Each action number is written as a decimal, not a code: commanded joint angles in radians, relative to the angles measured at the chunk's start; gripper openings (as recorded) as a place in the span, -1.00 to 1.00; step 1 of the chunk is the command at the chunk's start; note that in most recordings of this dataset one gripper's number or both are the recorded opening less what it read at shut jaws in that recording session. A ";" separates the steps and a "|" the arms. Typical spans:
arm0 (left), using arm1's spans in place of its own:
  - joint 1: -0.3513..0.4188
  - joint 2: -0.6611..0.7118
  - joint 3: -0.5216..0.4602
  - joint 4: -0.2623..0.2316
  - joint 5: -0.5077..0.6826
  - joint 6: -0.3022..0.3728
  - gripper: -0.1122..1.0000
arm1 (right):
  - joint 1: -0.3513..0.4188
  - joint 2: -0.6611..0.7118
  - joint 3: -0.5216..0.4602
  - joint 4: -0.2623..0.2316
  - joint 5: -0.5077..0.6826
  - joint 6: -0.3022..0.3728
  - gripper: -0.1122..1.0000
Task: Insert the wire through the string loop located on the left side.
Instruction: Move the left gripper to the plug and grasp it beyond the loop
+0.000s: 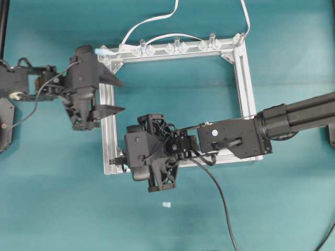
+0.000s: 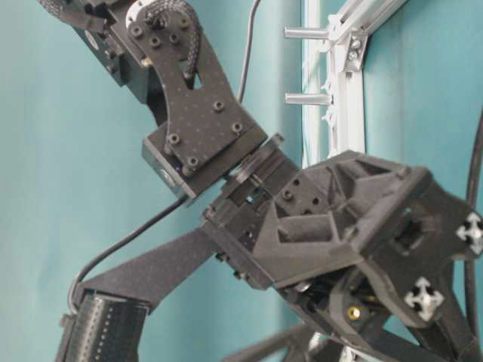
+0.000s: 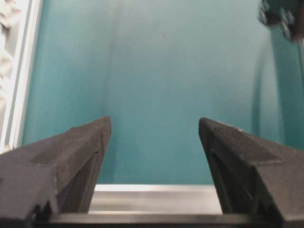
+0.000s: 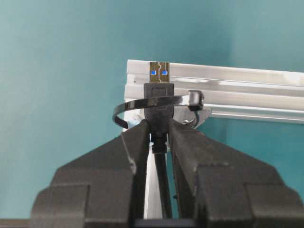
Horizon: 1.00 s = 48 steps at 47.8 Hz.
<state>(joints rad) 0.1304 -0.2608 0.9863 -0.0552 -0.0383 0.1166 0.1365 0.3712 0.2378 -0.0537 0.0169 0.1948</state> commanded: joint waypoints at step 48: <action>-0.061 -0.106 0.018 -0.002 0.169 -0.003 0.57 | 0.002 -0.021 -0.029 -0.003 -0.005 -0.002 -0.48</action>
<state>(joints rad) 0.0813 -0.3543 1.0186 -0.0552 0.1335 0.1166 0.1365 0.3712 0.2378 -0.0552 0.0169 0.1948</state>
